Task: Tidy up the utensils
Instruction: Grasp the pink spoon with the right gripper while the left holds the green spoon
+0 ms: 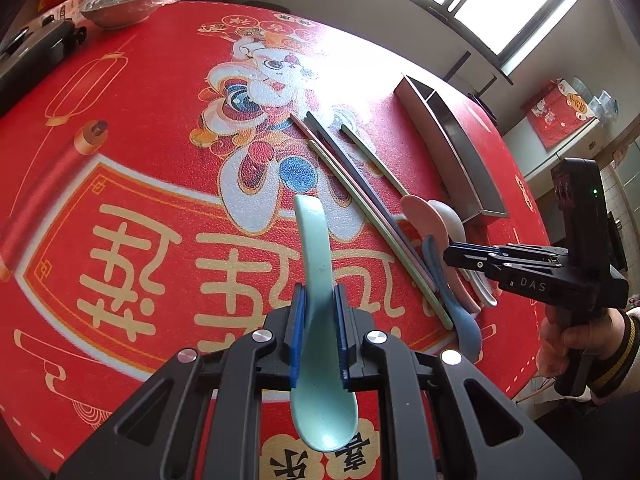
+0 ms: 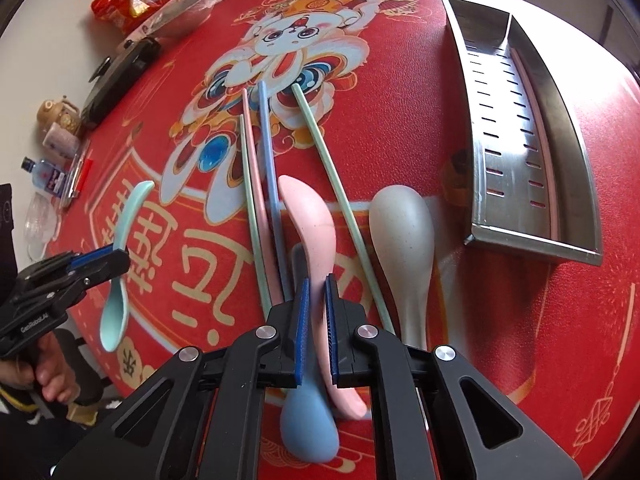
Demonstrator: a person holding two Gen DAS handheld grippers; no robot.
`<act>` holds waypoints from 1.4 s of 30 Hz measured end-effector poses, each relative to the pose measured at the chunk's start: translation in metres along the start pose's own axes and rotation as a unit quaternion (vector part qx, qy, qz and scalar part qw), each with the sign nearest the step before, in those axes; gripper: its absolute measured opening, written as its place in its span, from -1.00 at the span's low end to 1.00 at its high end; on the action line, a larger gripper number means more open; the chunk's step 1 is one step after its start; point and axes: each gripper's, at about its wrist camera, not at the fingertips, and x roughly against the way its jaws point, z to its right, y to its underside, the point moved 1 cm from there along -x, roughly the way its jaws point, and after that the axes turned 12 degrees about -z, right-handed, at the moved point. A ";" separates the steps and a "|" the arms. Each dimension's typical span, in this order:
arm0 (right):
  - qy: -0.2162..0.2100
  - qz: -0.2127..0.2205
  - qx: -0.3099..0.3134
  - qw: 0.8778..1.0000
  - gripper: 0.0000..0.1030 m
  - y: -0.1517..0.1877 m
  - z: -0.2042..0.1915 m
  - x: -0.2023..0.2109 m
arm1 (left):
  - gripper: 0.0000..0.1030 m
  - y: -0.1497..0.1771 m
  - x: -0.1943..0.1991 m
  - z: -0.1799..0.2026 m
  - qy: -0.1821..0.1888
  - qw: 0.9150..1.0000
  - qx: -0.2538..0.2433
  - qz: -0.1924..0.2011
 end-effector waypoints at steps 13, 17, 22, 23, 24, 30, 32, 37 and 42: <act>-0.042 -0.005 -0.032 0.999 -0.90 -0.041 0.003 -0.012 | -0.73 0.000 0.002 -0.003 -0.003 1.000 0.008 0.003; -0.054 0.000 -0.064 0.997 -0.85 -0.047 0.010 -0.005 | -0.73 0.001 0.004 -0.004 -0.002 1.000 0.011 0.006; -0.065 -0.001 -0.093 0.994 -0.85 -0.047 0.014 0.003 | -0.73 0.000 0.004 -0.004 0.003 1.000 0.009 0.009; -0.055 -0.004 -0.087 0.995 -0.85 -0.047 0.011 0.002 | -0.73 0.000 0.005 -0.003 0.003 1.000 0.006 0.009; -0.046 -0.006 -0.083 0.995 -0.85 -0.048 0.009 0.001 | -0.73 0.000 0.005 -0.002 0.003 1.000 0.003 0.010; -0.044 -0.012 -0.107 0.993 -0.80 -0.055 0.013 -0.007 | -0.73 0.003 0.008 -0.003 0.002 1.000 -0.002 0.010; -0.037 -0.009 -0.112 0.993 -0.58 -0.059 0.013 -0.009 | -0.73 0.005 0.010 -0.005 0.000 1.000 0.000 0.010; -0.024 0.001 -0.091 0.996 -0.53 -0.076 0.004 -0.012 | -0.73 0.009 0.014 -0.009 -0.005 1.000 0.009 0.013; -0.013 -0.005 -0.056 0.998 -0.55 -0.089 -0.010 -0.020 | -0.73 0.012 0.016 -0.014 -0.009 1.000 0.018 0.014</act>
